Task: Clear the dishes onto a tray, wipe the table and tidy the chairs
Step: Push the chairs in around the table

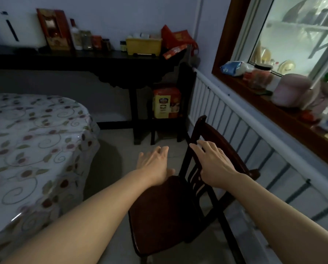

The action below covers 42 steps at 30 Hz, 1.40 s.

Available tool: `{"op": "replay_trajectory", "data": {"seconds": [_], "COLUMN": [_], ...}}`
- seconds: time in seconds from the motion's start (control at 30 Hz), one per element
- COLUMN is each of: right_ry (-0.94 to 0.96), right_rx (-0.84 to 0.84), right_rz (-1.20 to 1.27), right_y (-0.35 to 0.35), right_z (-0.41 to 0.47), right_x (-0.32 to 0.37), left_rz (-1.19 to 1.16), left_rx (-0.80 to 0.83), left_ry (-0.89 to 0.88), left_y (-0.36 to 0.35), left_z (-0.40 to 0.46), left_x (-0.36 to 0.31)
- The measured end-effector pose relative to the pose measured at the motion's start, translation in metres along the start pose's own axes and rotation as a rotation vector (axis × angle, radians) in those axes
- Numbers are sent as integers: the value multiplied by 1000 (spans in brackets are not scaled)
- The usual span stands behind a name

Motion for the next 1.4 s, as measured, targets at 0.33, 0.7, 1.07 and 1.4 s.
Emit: {"op": "replay_trajectory", "data": {"seconds": [0.33, 0.7, 1.07, 1.4], "right_ry": [223, 192, 499, 809], "right_rx": [118, 135, 177, 100], "right_rz": [41, -63, -257, -251], "right_y": [-36, -47, -88, -119], "right_z": [36, 64, 137, 166], "right_x": [-97, -181, -225, -224], "left_rz": [-118, -224, -612, -414], "left_rx": [62, 145, 243, 161], "left_ry": [305, 286, 454, 728], "left_y": [-41, -71, -127, -148], "left_z": [41, 101, 168, 196], "left_x": [-67, -134, -191, -222]}}
Point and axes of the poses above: each hand's wrist, its own z-axis towards the middle knuckle, its own y-axis out of the back of the hand, x = y × z, the point moved 10 cm from there along z, towards the middle knuckle, and after that the axes turned 5 degrees about y, right-handed, at the moved point
